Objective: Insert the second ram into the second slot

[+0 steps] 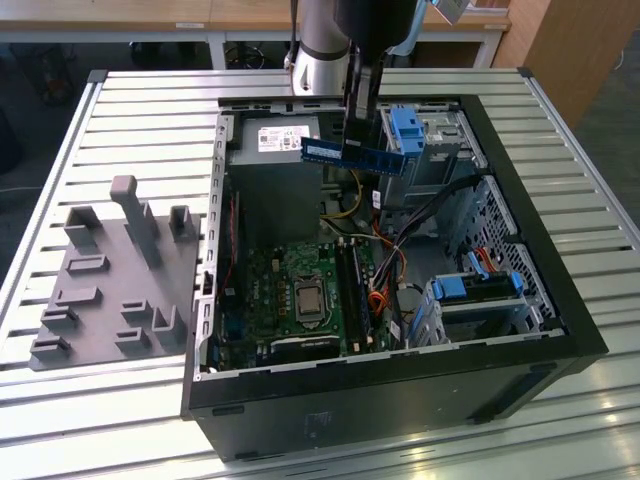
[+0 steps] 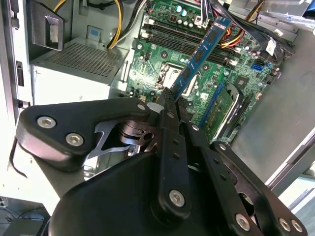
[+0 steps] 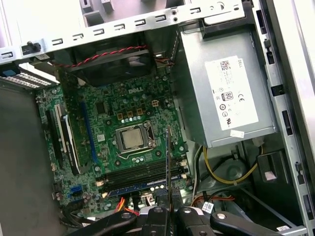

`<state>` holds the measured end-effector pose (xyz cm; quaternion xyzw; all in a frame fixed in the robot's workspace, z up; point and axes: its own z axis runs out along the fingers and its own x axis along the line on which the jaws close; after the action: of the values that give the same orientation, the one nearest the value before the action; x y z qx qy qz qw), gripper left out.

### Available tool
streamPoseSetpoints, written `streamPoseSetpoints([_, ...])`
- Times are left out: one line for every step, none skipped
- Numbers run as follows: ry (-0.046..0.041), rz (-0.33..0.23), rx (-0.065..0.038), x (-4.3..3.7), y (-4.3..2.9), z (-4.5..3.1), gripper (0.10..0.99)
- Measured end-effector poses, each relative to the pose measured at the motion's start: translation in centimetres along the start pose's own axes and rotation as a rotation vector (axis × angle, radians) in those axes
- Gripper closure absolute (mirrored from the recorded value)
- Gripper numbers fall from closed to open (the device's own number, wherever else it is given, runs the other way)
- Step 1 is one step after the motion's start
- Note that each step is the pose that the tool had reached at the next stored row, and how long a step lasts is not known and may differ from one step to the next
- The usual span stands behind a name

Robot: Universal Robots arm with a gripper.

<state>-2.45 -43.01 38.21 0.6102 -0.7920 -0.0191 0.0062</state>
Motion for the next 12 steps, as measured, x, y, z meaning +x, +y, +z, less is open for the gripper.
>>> streamPoseSetpoints([-0.0001, 0.002, 0.0, 0.0, 0.0, 0.0, 0.949])
streamPoseSetpoints([-0.0002, 0.004, 0.0, 0.0, 0.0, 0.0, 0.949])
streamPoseSetpoints([-0.0002, 0.005, 0.0, 0.0, 0.0, 0.0, 0.949])
streamPoseSetpoints([-0.0003, 0.007, 0.0, 0.0, 0.0, 0.0, 0.949])
streamPoseSetpoints([-0.0003, 0.009, 0.0, 0.0, 0.0, 0.0, 0.949])
streamPoseSetpoints([-0.0004, 0.01, 0.0, 0.0, 0.0, 0.0, 0.949])
streamPoseSetpoints([-0.0005, 0.012, 0.0, 0.0, 0.0, 0.0, 0.949])
streamPoseSetpoints([-0.0005, 0.014, 0.0, 0.0, 0.0, 0.0, 0.949])
streamPoseSetpoints([-0.0006, 0.015, 0.0, 0.0, 0.0, 0.0, 0.949])
streamPoseSetpoints([-0.0007, 0.017, 0.0, 0.0, 0.0, 0.0, 0.949])
streamPoseSetpoints([-0.0008, 0.019, 0.0, 0.0, 0.0, 0.0, 0.949])
streamPoseSetpoints([-0.0008, 0.021, 0.0, 0.0, 0.0, 0.0, 0.949])
